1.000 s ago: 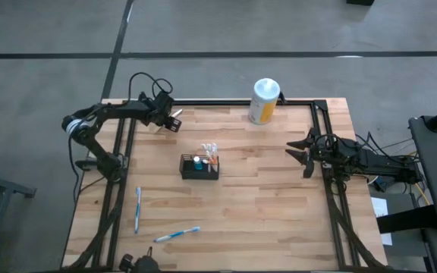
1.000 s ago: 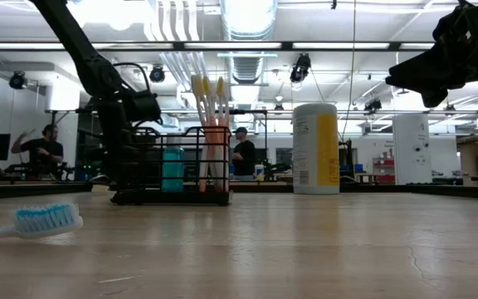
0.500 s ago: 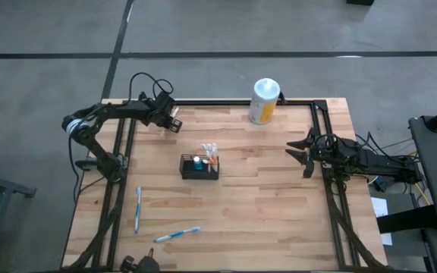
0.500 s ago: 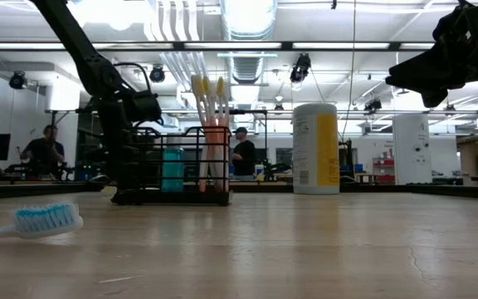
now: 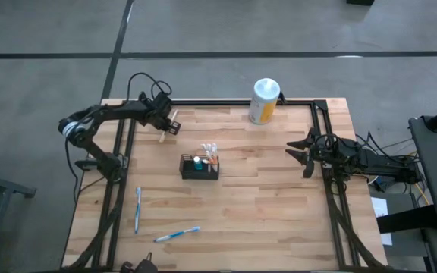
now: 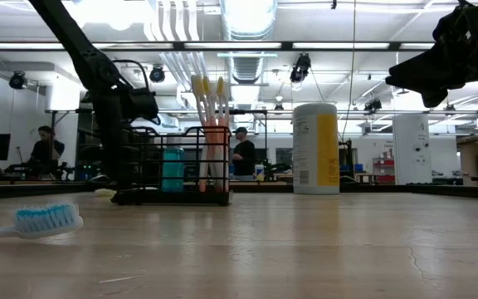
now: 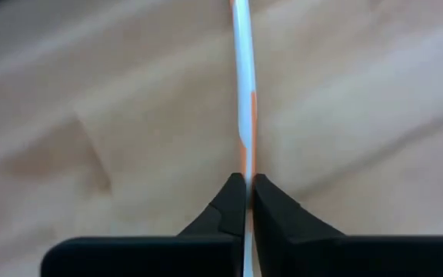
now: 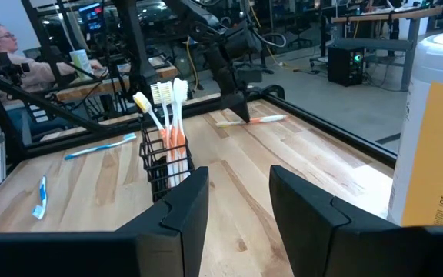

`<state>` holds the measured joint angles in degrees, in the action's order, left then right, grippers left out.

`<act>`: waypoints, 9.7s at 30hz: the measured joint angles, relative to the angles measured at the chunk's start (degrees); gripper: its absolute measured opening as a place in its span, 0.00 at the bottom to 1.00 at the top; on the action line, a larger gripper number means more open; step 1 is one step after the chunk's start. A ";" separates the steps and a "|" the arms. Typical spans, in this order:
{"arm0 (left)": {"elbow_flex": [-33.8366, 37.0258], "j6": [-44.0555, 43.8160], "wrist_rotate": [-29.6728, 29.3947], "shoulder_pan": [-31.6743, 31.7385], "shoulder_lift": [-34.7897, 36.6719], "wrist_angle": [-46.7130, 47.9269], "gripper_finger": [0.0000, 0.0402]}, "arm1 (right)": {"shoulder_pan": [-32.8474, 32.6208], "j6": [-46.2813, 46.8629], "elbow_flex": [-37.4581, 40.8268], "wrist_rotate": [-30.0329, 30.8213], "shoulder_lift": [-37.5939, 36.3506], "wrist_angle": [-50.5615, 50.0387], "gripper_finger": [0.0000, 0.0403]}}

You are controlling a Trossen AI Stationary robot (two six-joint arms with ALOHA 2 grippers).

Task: Pick & Place toothbrushing station
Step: Put the orange toothbrush into the right section of the wire organizer

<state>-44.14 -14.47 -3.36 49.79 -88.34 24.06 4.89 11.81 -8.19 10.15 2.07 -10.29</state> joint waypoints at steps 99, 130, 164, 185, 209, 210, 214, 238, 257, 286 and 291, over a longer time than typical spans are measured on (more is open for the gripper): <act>7.30 -16.62 -10.26 -7.84 2.79 -8.21 0.06 | 0.00 0.02 -0.02 0.00 0.00 0.00 0.33; -1.09 4.93 -6.42 -24.30 43.11 13.67 0.07 | 0.00 0.02 -0.02 0.00 0.00 -0.02 0.33; -1.53 -7.00 -13.73 -66.33 7.78 -29.84 0.07 | 0.02 0.02 -0.02 0.00 0.02 0.00 0.33; -1.60 -8.68 -10.79 -66.90 -7.52 -33.57 0.07 | 0.02 0.00 -0.02 0.00 0.02 0.00 0.33; -1.31 -5.30 -8.58 -67.01 -3.31 -32.25 0.15 | 0.02 0.01 -0.02 0.00 0.02 -0.01 0.33; -1.29 -4.64 -9.02 -67.01 -1.65 -32.18 0.15 | 0.01 0.00 -0.02 0.00 0.00 0.00 0.33; -1.31 -3.55 -12.33 -67.01 5.80 -30.42 0.15 | 0.01 0.01 -0.02 -0.01 0.00 0.00 0.33; 29.50 2.61 -27.13 -77.02 33.26 -57.72 0.41 | 0.02 0.00 -0.02 0.05 0.02 -0.19 0.33; 42.71 3.79 -22.21 -77.19 30.34 -68.68 0.42 | 0.02 0.00 -0.02 0.02 0.02 -0.17 0.33; 31.66 2.73 -18.58 -77.97 -0.58 -69.56 0.42 | 0.00 0.02 -0.01 0.02 0.02 -0.17 0.33; 32.08 -1.73 -18.46 -79.46 -2.74 -69.73 0.40 | 0.00 0.00 -0.02 0.02 0.02 -0.15 0.33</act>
<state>-12.06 -16.20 -21.82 -29.66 -91.08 -45.67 4.89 11.82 -8.21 10.17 2.09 -10.44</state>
